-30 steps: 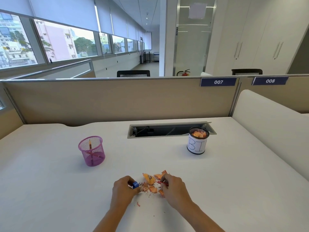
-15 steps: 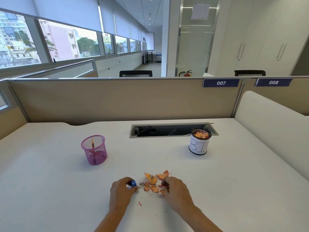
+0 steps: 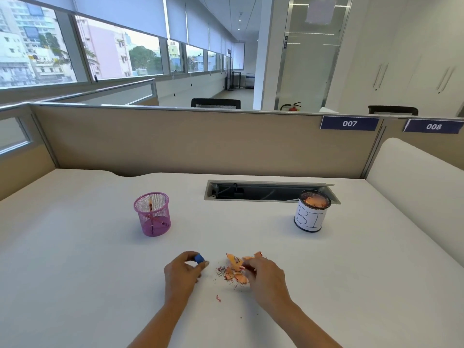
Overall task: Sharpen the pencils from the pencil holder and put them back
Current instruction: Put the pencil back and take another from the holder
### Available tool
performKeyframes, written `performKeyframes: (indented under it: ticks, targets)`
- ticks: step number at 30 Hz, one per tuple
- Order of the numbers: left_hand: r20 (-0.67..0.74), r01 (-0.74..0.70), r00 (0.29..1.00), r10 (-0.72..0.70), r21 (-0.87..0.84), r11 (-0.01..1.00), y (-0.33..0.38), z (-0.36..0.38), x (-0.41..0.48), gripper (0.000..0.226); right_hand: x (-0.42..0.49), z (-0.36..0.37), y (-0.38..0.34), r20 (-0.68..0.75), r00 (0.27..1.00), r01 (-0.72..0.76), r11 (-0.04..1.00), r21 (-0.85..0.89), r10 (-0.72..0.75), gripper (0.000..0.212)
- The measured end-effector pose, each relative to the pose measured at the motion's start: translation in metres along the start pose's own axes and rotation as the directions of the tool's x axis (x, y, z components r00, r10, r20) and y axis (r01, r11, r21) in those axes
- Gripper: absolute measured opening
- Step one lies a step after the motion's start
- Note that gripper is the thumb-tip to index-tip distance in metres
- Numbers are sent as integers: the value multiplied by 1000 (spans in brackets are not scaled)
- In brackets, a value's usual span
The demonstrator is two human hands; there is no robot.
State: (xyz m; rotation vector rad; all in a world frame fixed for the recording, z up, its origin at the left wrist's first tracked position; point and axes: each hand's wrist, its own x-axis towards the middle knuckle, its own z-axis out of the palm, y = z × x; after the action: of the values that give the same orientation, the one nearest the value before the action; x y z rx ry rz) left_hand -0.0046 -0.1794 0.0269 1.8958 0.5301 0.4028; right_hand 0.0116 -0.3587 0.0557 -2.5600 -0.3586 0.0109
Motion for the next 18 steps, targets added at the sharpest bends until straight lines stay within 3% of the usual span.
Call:
performKeyframes:
  ticks: [5,11,18]
  targets:
    - [-79,60,995,-69,-113,992,-10,-20,8,20,13,-4,-29,16,1000,11,992,128,-13,15]
    - [-136,94,984,-111,-129,987,-19,-28,25,20,58,-11,-91,-18,990,136,924,356,-139,24]
    - [-99,77,991,-93,-154,985,-24,-24,28,25,114,12,-151,-88,962,269,842,467,-259,21]
